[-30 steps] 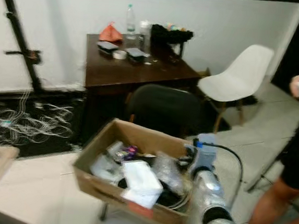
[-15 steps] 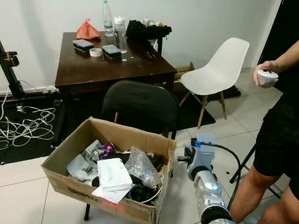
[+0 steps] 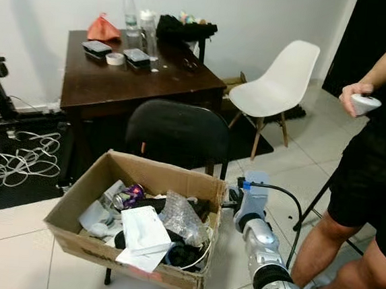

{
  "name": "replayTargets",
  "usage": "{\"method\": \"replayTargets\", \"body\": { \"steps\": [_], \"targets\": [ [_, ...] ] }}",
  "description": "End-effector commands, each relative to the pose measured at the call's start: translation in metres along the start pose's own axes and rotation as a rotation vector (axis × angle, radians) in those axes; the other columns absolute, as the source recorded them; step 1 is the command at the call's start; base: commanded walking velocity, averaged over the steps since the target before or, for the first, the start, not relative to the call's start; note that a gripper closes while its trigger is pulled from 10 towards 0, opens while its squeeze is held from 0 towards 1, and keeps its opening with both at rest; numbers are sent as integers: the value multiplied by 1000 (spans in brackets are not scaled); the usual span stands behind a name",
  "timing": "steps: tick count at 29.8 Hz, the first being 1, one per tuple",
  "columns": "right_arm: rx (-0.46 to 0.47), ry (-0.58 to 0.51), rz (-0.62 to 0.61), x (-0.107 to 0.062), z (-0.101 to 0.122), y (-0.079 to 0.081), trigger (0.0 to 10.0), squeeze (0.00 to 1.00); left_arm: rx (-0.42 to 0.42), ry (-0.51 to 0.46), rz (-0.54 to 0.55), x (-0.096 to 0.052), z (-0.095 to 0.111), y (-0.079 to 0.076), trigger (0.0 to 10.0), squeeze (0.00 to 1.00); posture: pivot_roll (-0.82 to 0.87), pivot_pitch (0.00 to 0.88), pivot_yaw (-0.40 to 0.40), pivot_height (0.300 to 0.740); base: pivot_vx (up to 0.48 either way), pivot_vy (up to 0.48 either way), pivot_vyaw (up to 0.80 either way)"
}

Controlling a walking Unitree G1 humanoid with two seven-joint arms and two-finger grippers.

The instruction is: Picking trash to rubbish bin

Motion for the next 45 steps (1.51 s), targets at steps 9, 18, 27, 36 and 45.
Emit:
{"method": "replayTargets", "body": {
  "steps": [9, 18, 27, 36, 45],
  "targets": [
    [-5, 96, 545, -1, -25, 108, 10000, 0, 10, 45, -7, -3, -17, -2, 10000, 0, -46, 132, 47, 740, 0, 0, 0],
    [-73, 168, 436, 0, -45, 104, 10000, 0, 34, 72, -2, -6, -28, 2, 10000, 0, -22, 213, 69, 740, 0, 0, 0],
    [-53, 141, 305, -5, -45, 74, 10000, 0, 63, 90, 3, -9, -37, 7, 10000, 0, 9, 307, 110, 740, 0, 0, 0],
    [-39, 78, 304, -3, -34, 73, 10000, 0, 68, 88, 12, -10, -41, 10, 10000, 0, 15, 323, 122, 740, 0, 0, 0],
    [-11, 74, 416, -5, -29, 89, 10000, 792, 71, 82, 8, -10, -41, 9, 10000, 0, 4, 316, 113, 740, 0, 0, 0]
  ]
}}
Point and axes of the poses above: a point about 5 cm out from each wrist's last joint towards the gripper, its own x axis pointing out of the wrist towards the gripper, its own z axis along the axis of the wrist's last joint, y = z × x, the point moved 4 cm from there along x, pointing out of the wrist towards the gripper, and after that the axes turned 13 degrees about x, right-handed, at the moved point
